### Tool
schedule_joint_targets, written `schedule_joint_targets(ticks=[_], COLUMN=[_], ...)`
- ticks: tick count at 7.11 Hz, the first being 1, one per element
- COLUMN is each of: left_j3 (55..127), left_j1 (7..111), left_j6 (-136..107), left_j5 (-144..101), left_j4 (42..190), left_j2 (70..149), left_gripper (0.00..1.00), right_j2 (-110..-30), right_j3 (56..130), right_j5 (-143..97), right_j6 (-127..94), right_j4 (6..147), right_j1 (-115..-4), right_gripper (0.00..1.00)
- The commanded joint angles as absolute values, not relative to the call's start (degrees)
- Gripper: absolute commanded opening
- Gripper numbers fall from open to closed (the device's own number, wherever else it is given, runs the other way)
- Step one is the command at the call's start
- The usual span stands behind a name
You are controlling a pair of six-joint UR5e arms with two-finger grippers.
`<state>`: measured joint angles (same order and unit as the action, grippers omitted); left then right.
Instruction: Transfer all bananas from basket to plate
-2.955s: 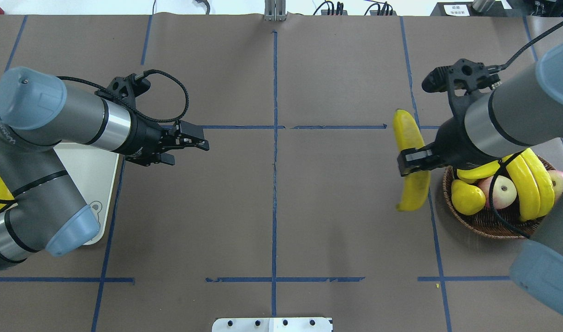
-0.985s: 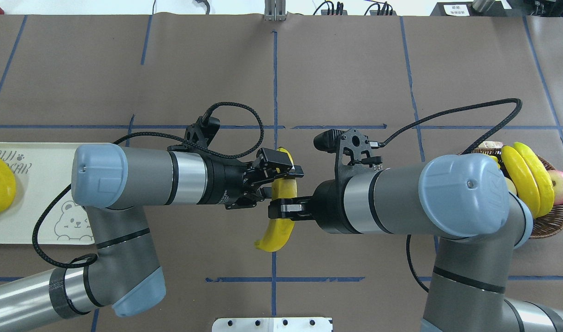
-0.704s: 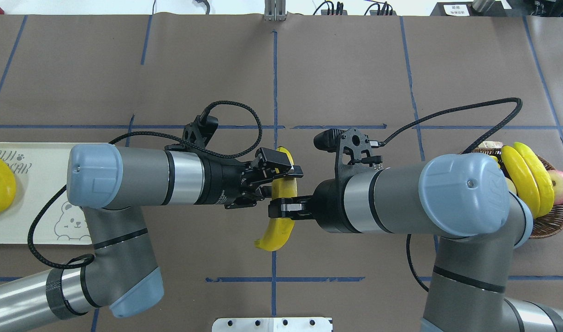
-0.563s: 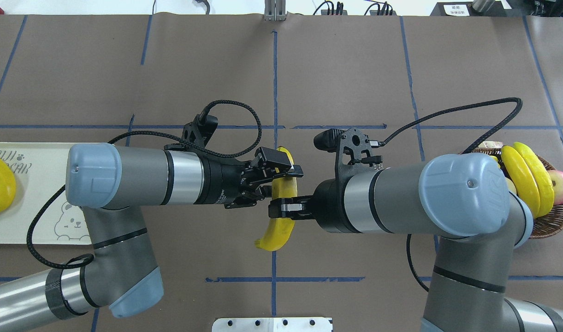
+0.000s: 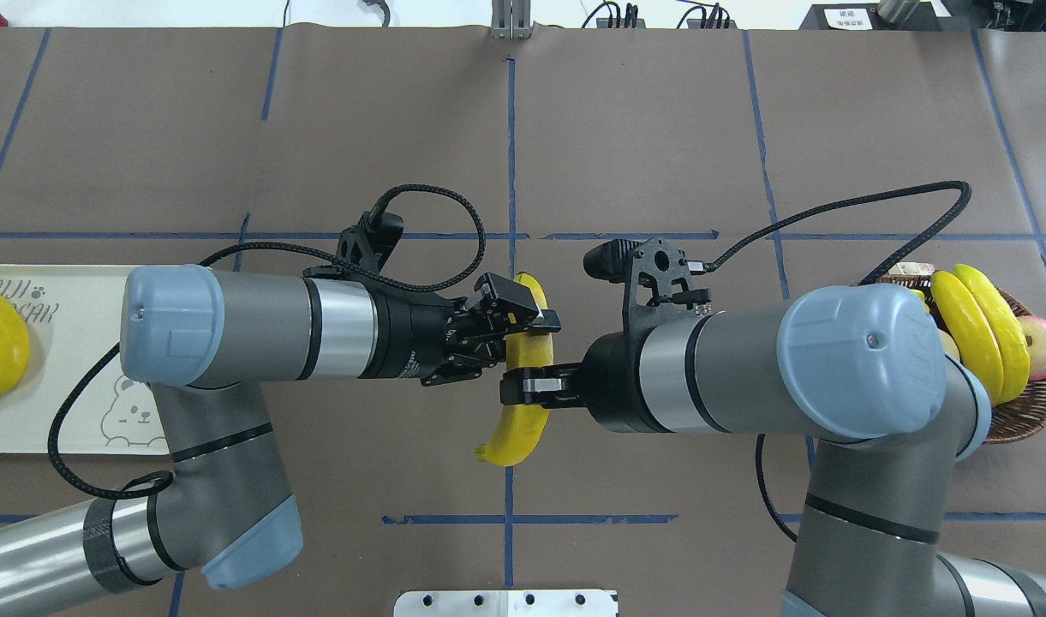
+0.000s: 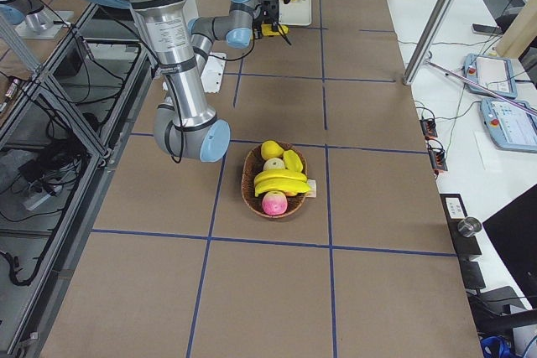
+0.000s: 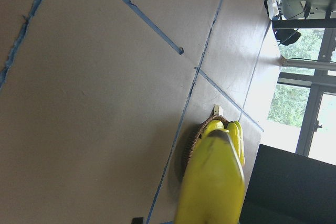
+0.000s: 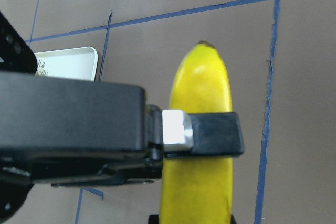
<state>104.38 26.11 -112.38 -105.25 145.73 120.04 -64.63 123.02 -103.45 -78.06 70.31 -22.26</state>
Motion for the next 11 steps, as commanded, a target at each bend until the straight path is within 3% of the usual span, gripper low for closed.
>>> schedule_joint_targets(ticks=[1, 6, 9, 11], left_j3=[104.2, 102.8, 105.7, 106.8], left_j1=[26.5, 29.5, 38.6, 45.8], left_j6=[-112.5, -112.1, -95.3, -84.1], left_j5=[-105.3, -105.5, -110.6, -114.2], left_j4=[145.7, 143.5, 123.0, 121.4], left_j2=[120.0, 118.9, 109.9, 99.2], left_gripper=[0.0, 0.0, 0.0, 0.0], right_j2=[-64.7, -64.7, -67.4, -70.1], right_j3=[123.0, 123.7, 125.7, 128.6], right_j5=[-103.4, -103.5, -104.1, -105.1], right_j6=[-78.4, -78.4, -78.4, -78.3], right_j4=[70.6, 70.6, 73.6, 81.5], right_j1=[-22.2, -23.0, -27.0, -31.6], right_gripper=[0.99, 1.0, 1.0, 1.0])
